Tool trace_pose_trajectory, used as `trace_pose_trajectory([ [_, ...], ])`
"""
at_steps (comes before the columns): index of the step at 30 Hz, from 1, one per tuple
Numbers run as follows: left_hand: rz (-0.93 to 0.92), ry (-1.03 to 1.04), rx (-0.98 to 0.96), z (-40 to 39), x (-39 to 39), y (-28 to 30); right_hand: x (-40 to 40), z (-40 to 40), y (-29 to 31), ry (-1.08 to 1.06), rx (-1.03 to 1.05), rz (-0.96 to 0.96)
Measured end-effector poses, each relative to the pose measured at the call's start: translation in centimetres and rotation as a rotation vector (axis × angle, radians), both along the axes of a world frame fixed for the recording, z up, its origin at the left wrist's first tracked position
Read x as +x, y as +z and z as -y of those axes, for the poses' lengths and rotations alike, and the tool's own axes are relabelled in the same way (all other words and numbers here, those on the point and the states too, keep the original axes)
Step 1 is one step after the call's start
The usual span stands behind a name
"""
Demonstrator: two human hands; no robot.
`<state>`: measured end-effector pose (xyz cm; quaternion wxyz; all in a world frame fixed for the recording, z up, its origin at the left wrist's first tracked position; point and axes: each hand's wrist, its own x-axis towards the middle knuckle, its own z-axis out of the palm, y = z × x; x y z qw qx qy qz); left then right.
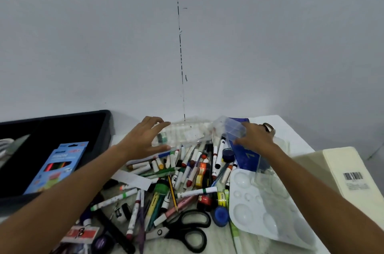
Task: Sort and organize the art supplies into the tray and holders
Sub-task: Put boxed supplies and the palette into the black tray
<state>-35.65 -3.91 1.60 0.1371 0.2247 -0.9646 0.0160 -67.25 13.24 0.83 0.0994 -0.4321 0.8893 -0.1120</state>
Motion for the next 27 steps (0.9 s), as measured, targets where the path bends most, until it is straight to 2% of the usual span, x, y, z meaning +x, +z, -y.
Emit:
trace_pose_trajectory([
  [2,-0.002,0.004,-0.012,-0.7,0.4,0.2,0.5,0.1,0.2,0.049,0.013,-0.097],
  [3,-0.004,0.005,-0.020,-1.1,0.6,0.3,1.1,0.2,0.6,0.102,-0.072,-0.107],
  [5,-0.018,-0.003,-0.038,-1.9,1.3,0.5,3.0,0.3,1.7,0.271,-0.357,0.067],
  [7,-0.033,-0.018,-0.055,-2.9,2.2,0.6,5.9,0.1,3.3,0.492,-0.469,0.209],
  [9,-0.052,-0.020,-0.073,-4.2,3.5,0.7,8.8,-0.1,4.1,0.699,-0.381,0.137],
  [12,-0.081,-0.030,-0.120,-6.2,6.0,0.7,12.4,-0.1,3.9,0.843,-0.224,-0.047],
  [18,-0.054,0.041,-0.149,-10.7,12.0,-1.4,18.1,-2.0,2.8,0.915,-0.161,-0.099],
  [27,-0.047,0.035,-0.095,-19.8,18.4,-5.5,23.8,-10.5,-2.1,0.931,-0.086,-0.089],
])
